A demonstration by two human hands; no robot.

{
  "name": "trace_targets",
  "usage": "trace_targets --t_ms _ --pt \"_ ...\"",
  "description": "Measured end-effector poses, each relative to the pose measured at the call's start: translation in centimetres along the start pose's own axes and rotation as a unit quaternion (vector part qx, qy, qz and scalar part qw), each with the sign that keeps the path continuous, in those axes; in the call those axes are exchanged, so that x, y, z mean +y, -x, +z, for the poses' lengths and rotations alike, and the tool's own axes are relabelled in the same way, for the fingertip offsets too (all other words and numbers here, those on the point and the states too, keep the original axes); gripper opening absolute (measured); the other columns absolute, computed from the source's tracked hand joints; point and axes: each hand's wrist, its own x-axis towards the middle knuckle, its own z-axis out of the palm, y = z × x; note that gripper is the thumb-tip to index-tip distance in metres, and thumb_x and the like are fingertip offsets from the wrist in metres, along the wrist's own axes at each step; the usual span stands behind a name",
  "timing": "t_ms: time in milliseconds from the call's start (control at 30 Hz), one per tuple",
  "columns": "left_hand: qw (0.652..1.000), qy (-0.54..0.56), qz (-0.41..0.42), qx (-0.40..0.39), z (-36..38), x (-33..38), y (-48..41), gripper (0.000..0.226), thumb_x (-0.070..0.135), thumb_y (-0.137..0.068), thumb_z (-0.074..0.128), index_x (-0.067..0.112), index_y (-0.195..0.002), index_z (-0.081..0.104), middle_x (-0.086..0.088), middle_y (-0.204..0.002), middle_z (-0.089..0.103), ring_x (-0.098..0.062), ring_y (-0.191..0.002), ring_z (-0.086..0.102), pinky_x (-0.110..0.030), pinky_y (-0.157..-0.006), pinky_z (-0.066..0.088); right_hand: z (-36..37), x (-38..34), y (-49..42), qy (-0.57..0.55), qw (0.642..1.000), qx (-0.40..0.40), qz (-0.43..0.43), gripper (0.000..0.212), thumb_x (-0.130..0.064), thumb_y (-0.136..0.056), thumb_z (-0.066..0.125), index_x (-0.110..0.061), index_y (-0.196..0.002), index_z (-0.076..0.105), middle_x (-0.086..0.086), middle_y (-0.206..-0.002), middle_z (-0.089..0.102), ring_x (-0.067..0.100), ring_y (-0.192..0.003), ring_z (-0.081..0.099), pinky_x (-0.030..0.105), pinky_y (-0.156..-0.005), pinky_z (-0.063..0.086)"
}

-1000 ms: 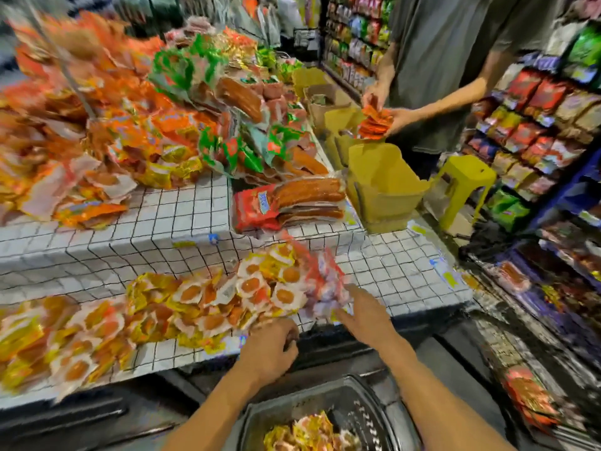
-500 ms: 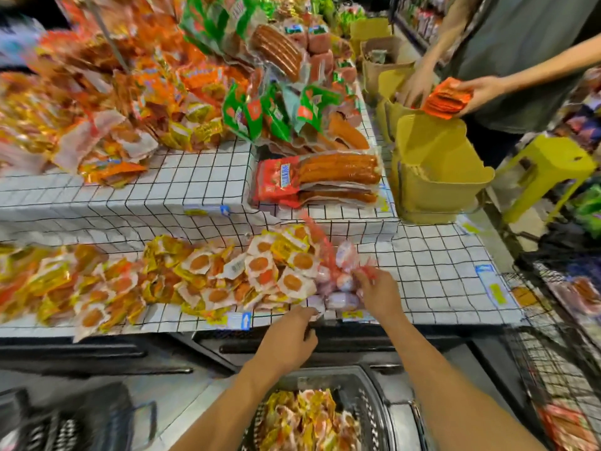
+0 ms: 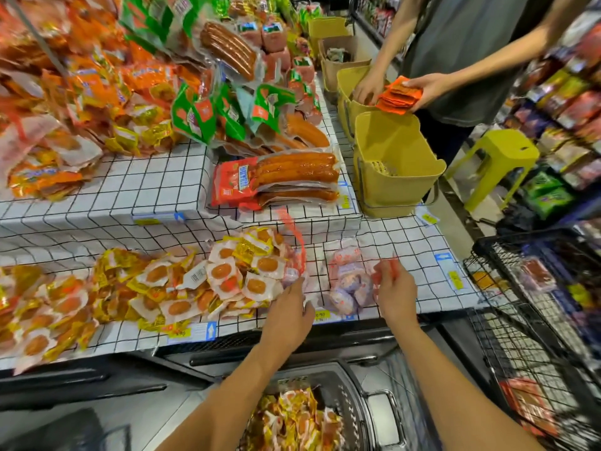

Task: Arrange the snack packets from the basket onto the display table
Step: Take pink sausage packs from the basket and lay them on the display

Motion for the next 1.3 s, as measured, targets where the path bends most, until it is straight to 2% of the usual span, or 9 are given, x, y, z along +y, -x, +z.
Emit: trace_targets --t_ms 133,400,500,667,800,900,1000,1200,1300 --pt "0.986 -0.158 0.022 0.039 0.4 1.3 -2.8 0.054 0.016 -0.094 0.052 0.008 -0.146 0.039 -0.013 -0.134 0.05 -0.032 -0.121 0.049 -0.041 -0.098 0.044 -0.3 -0.3 0.8 -0.007 1.0 -0.011 -0.021 0.029 -0.019 -0.105 0.042 -0.013 -0.084 0.06 0.001 -0.073 0.063 0.013 -0.065 0.055 0.034 -0.064 0.044" --pt "0.942 -0.318 0.02 0.1 0.8 -0.1 -5.9 0.071 0.024 -0.064 0.086 -0.002 -0.124 0.061 -0.017 -0.125 0.058 -0.034 -0.12 0.051 -0.042 -0.103 0.045 0.5 0.6 1.2 -0.013 0.998 -0.059 -0.003 0.026 -0.024 -0.104 0.047 -0.015 -0.089 0.066 0.001 -0.081 0.068 0.018 -0.076 0.062 0.034 -0.068 0.047" --pt "0.952 -0.291 0.021 0.097 1.0 -0.8 -6.2 0.054 0.028 -0.076 0.078 0.003 -0.122 0.064 -0.015 -0.131 0.057 -0.037 -0.126 0.046 -0.046 -0.104 0.041 0.4 0.6 1.3 -0.014 0.998 -0.065 0.003 0.025 -0.023 -0.104 0.047 -0.015 -0.09 0.066 -0.002 -0.081 0.068 0.014 -0.078 0.063 0.028 -0.066 0.046" --pt "0.962 -0.237 0.037 0.131 0.9 -1.1 -6.7 0.018 0.022 -0.084 0.073 0.009 -0.097 0.076 -0.006 -0.097 0.07 -0.028 -0.104 0.054 -0.039 -0.088 0.046 -0.1 0.2 1.5 -0.029 0.997 -0.078 -0.001 0.027 -0.023 -0.104 0.046 -0.014 -0.088 0.065 0.002 -0.077 0.067 0.005 -0.068 0.058 0.018 -0.06 0.043" --pt "0.992 -0.047 0.002 0.121 -0.6 -0.4 -6.5 0.029 0.032 -0.093 0.065 0.009 -0.076 0.069 -0.006 -0.071 0.058 -0.026 -0.081 0.052 -0.035 -0.066 0.036 -0.5 -1.0 1.2 -0.046 0.996 -0.078 -0.001 0.027 -0.023 -0.104 0.047 -0.011 -0.087 0.064 0.006 -0.076 0.066 0.007 -0.065 0.055 0.023 -0.061 0.044" --pt "0.991 0.043 0.042 0.117 -2.5 0.7 -5.9 0.05 0.03 -0.091 0.068 0.024 -0.049 0.041 0.007 -0.049 0.036 -0.015 -0.051 0.038 -0.032 -0.055 0.025 -0.8 -2.3 0.9 -0.058 0.995 -0.085 -0.005 0.026 -0.024 -0.103 0.047 -0.014 -0.085 0.062 0.002 -0.074 0.064 0.014 -0.068 0.057 0.032 -0.065 0.047" --pt "0.988 0.079 0.05 0.126 -4.7 2.1 -5.3 0.057 0.027 -0.089 0.071 0.032 -0.045 0.035 0.007 -0.039 0.032 -0.009 -0.039 0.033 -0.029 -0.047 0.023 -1.0 -4.0 1.2 -0.067 0.993 -0.099 -0.013 0.027 -0.024 -0.104 0.047 -0.013 -0.082 0.06 0.002 -0.071 0.06 0.012 -0.065 0.054 0.035 -0.064 0.046" --pt "0.979 0.16 0.024 0.126 -7.2 3.1 -3.6 0.03 0.028 -0.09 0.07 0.015 -0.064 0.065 -0.006 -0.057 0.061 -0.018 -0.052 0.049 -0.033 -0.054 0.038 -1.5 -6.9 2.1 -0.079 0.99 -0.116 -0.035 0.026 -0.021 -0.105 0.046 -0.015 -0.082 0.058 -0.005 -0.06 0.051 0.001 -0.051 0.044 0.022 -0.055 0.036" --pt "0.972 0.194 0.039 0.123 -7.9 4.2 -2.8 0.029 0.024 -0.091 0.068 0.017 -0.063 0.065 0.006 -0.052 0.051 -0.005 -0.05 0.041 -0.02 -0.051 0.031 -2.2 -7.8 2.5 -0.085 0.989 -0.112 -0.043 0.026 -0.017 -0.104 0.047 -0.015 -0.08 0.058 -0.005 -0.06 0.052 0.002 -0.051 0.044 0.021 -0.053 0.037"
